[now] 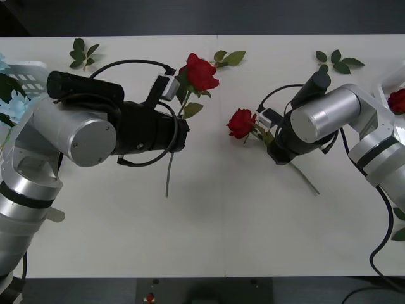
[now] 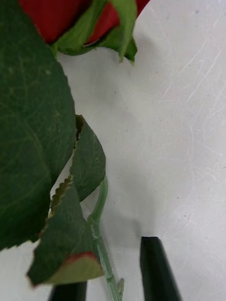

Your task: Put the red flowers into the right box and the blue flowers into the left box

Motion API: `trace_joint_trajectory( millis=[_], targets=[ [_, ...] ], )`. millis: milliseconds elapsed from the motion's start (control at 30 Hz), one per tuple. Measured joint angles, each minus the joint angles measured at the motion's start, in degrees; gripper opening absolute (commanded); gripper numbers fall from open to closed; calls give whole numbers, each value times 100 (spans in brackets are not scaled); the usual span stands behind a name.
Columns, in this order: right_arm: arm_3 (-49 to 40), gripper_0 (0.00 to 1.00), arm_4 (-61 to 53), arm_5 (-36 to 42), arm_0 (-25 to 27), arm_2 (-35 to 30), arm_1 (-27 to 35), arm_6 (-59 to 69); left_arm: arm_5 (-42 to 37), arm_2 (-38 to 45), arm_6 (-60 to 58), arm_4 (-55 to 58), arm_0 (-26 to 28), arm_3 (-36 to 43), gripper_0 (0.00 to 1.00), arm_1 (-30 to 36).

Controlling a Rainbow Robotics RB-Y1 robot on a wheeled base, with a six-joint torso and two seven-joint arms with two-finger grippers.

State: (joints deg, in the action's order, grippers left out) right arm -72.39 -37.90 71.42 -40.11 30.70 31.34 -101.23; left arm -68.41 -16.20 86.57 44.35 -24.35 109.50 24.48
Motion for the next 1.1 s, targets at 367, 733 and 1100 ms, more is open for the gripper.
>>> trace_joint_trajectory(
  millis=[367,733,1100],
  targets=[
    [0,3,69,-16,0,133,-1,0,-467,1148,1191,2328,0,13,0,0],
    [0,2,54,-20,0,120,2,0,-1189,2194,1518,3982,-280,-169,0,0],
    [-296,2,-1089,613,0,-1183,714,-1,-1187,2203,2384,4925,-1158,-1450,0,-1]
  ],
)
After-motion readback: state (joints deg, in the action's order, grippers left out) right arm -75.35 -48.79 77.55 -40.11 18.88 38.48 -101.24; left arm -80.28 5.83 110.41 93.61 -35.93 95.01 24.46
